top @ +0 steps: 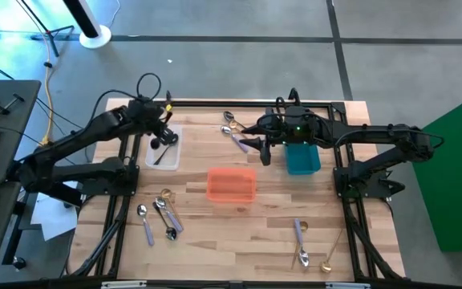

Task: Sort silverware by color (type)
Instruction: Put the right black spoon into the white bin

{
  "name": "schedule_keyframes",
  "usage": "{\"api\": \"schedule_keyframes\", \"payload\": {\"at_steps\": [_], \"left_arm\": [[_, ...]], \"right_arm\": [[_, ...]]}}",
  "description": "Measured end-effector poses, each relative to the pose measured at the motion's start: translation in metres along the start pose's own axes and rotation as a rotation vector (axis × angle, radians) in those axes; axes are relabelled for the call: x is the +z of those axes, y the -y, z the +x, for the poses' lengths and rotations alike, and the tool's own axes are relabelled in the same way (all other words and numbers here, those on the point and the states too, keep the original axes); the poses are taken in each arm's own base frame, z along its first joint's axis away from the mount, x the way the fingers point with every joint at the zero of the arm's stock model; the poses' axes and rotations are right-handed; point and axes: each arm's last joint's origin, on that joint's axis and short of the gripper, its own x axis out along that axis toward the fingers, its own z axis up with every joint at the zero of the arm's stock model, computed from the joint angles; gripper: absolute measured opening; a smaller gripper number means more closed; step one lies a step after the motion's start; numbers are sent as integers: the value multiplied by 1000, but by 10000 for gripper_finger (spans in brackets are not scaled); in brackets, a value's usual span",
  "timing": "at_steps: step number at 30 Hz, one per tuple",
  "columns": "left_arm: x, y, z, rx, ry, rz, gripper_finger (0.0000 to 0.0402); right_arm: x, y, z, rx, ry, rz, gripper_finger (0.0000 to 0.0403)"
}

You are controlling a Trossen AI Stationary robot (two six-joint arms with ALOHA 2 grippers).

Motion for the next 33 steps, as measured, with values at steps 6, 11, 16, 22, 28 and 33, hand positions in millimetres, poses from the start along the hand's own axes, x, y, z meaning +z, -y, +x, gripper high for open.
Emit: {"api": "schedule_keyframes", "payload": {"at_steps": [6, 11, 16, 22, 28, 33], "left_arm": [[-25, -5, 24, 25, -74, -67, 5], [-28, -4, 30, 12, -61, -78, 5], [-29, -4, 31, 6, -65, -87, 5], [-31, -1, 47, -19, -170, -79, 5], [-35, 2, 67, -19, -292, -69, 5], [-36, 3, 76, -13, -329, -56, 5]], "right_arm": [[-1, 0, 0, -1, -7, 1, 146], [-1, 0, 0, -2, -11, 1, 146], [-1, 0, 0, -2, -11, 1, 146], [-1, 0, 0, -3, -11, 1, 146], [-1, 0, 0, -3, -13, 1, 146], [-2, 0, 0, -4, -22, 2, 146]]}}
